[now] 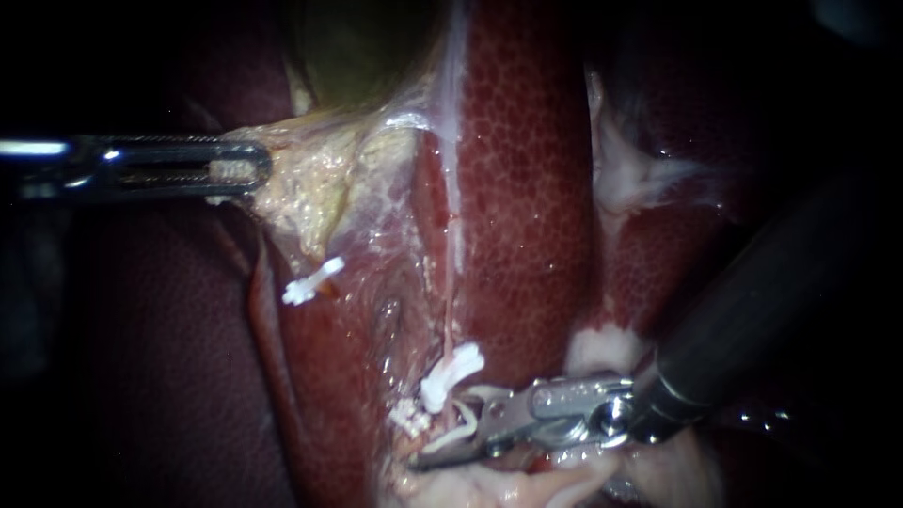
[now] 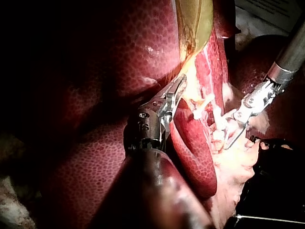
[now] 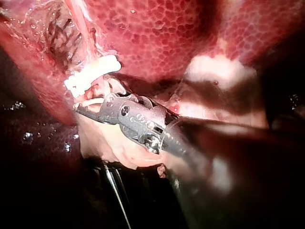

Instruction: Clipping third clip right tube

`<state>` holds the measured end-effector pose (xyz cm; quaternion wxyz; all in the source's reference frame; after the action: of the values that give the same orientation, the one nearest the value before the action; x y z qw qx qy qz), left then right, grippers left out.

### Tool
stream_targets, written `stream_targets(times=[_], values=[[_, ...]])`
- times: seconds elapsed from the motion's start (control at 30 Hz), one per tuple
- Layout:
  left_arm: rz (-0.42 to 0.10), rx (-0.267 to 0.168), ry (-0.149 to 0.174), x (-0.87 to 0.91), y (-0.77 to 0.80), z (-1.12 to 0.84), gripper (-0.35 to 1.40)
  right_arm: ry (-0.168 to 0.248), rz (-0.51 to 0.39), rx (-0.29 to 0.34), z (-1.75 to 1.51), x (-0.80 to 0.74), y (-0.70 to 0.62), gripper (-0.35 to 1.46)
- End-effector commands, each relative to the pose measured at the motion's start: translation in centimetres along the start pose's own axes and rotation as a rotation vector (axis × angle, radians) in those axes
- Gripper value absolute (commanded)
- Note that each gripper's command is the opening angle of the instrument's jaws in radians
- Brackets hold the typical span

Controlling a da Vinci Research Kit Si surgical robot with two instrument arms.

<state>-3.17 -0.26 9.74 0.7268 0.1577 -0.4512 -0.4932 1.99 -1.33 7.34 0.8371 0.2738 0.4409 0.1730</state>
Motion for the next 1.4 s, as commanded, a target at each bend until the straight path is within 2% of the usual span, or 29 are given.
stream_targets(times=[0.03, 0.47, 0.63, 0.9, 0.97, 1.03, 1.4], values=[[0.000, 0.000, 0.000, 0.00, 0.00, 0.00, -0.18, 0.001, 0.002, 0.001, -0.04, 0.01, 0.01, 0.60], [0.000, 0.001, 0.000, 0.00, 0.00, 0.00, -0.18, 0.005, 0.022, 0.004, -0.57, 0.00, 0.19, 0.60], [0.000, 0.001, 0.000, 0.00, 0.00, 0.00, -0.18, 0.009, 0.031, -0.012, -0.84, 0.07, 0.28, 0.60], [0.000, 0.000, 0.000, 0.00, 0.00, 0.00, -0.18, 0.086, 0.082, -0.026, -1.23, 0.30, 0.44, 0.60], [0.000, 0.000, 0.000, 0.00, 0.00, 0.00, -0.18, 0.096, 0.091, 0.013, -1.27, 0.35, 0.46, 0.60], [0.000, 0.000, 0.000, 0.00, 0.00, 0.00, -0.18, 0.116, 0.088, 0.026, -1.28, 0.39, 0.48, 0.60], [0.001, 0.002, 0.000, 0.02, -0.01, 0.02, -0.18, 0.172, 0.239, 0.109, -1.16, 0.50, 0.59, 0.60]])
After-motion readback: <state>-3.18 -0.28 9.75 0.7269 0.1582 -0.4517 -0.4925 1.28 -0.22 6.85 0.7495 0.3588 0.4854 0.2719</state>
